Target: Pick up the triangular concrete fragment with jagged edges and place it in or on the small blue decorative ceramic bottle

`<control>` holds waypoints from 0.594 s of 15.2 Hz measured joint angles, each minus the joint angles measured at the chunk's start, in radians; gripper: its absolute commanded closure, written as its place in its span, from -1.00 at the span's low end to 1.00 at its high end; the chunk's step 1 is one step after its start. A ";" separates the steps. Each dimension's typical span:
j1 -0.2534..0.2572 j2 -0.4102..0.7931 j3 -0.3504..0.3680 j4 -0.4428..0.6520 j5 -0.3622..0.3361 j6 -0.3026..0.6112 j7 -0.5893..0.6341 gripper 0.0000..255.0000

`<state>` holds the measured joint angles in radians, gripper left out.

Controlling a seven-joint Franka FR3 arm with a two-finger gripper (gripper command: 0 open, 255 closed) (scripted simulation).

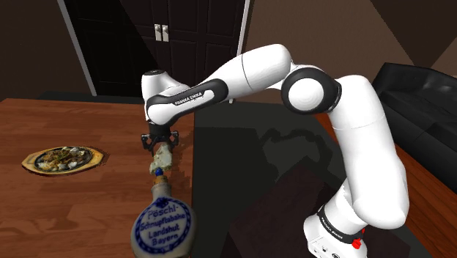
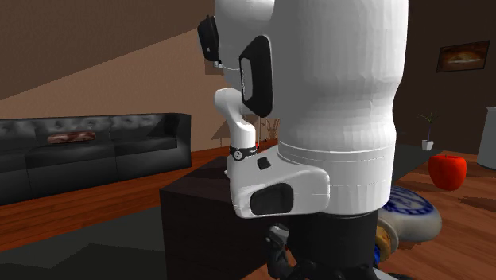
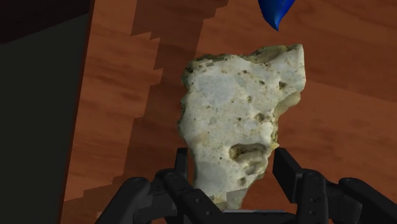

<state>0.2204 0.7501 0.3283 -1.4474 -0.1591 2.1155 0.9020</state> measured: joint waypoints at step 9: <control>-0.007 -0.055 0.012 0.037 0.015 -0.090 -0.005 1.00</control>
<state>0.2138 0.6953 0.3402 -1.4109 -0.1436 2.0255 0.8966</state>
